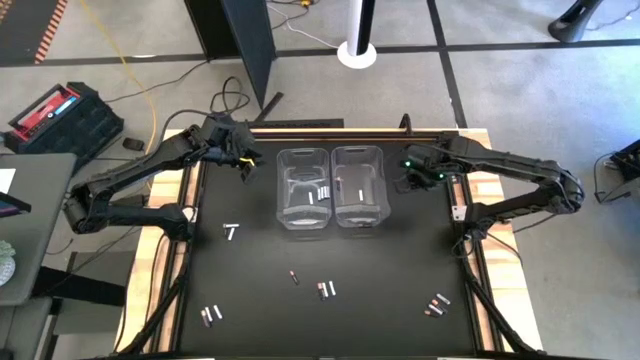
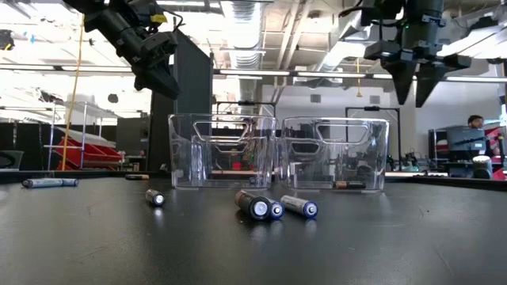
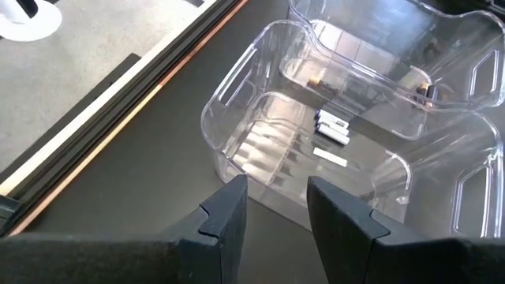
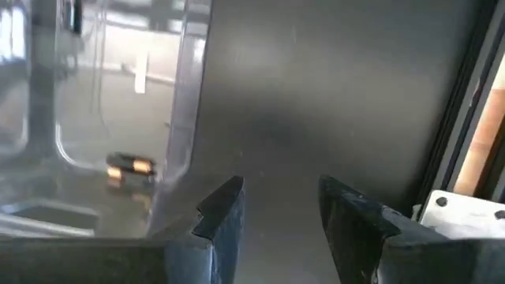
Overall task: Sort batteries
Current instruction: Put the black battery into the right transparent bin
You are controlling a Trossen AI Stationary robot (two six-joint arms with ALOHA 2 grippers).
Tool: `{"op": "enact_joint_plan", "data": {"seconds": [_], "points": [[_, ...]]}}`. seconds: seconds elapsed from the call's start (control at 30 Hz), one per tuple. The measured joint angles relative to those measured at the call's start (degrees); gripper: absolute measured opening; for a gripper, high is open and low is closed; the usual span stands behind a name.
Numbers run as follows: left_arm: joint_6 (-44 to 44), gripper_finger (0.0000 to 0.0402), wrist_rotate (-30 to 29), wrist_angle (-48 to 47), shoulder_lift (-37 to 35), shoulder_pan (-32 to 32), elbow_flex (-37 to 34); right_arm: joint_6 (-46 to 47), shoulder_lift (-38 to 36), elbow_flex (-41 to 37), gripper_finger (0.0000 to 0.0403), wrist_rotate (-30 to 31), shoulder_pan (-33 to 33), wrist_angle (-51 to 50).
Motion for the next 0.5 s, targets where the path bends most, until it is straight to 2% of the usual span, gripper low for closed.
{"op": "enact_joint_plan", "data": {"seconds": [0.23,0.5], "points": [[0.5,0.0128,0.0,0.0,0.0,0.0,0.0,-8.7,-1.4,-0.9,0.018,0.0,3.2,0.0],[-5.8,0.0128,0.0,0.1,0.0,0.0,0.0,-9.1,-8.1,-6.1,0.0179,0.0,6.6,-0.1]]}}
